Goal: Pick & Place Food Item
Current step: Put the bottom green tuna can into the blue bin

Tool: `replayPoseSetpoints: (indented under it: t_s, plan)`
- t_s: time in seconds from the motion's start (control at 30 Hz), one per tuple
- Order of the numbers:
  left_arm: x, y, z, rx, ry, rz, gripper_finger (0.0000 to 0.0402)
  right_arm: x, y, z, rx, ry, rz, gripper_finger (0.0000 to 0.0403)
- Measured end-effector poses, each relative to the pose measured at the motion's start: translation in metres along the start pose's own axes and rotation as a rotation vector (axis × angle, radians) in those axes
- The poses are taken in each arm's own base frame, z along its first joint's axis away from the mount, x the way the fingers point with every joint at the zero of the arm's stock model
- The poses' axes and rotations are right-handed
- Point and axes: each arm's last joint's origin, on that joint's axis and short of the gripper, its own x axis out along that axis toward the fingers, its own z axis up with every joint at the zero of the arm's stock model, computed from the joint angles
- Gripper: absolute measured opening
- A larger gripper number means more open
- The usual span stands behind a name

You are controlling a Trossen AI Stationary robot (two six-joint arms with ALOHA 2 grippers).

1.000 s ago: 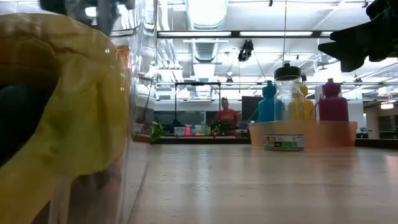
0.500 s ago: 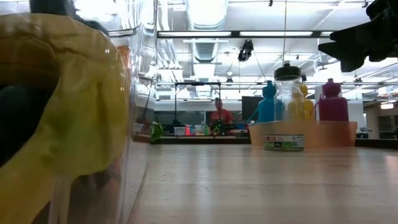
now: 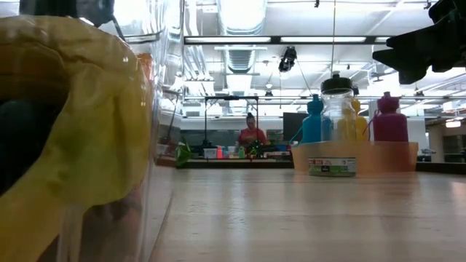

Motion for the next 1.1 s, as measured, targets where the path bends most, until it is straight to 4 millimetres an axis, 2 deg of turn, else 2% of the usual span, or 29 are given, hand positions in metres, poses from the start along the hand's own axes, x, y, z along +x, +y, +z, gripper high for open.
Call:
replayPoseSetpoints:
  t_s: [0.23, 0.8, 1.1]
  plan:
    - [0.0022, 0.0008, 0.0, 0.0, 0.004, -0.002, 0.0202, 0.0, 0.0, 0.0, 0.0, 0.0, 0.0, 0.0217]
    - [0.0001, -0.0015, 0.0, 0.005, 0.002, -0.049, 0.0212, 0.0, 0.0001, -0.0001, 0.0, 0.001, 0.0, 0.0217]
    - [-0.0022, 0.0, 0.001, 0.001, 0.007, -0.061, 0.0253, 0.0, 0.0, 0.0, 0.0, 0.0, 0.0, 0.0217]
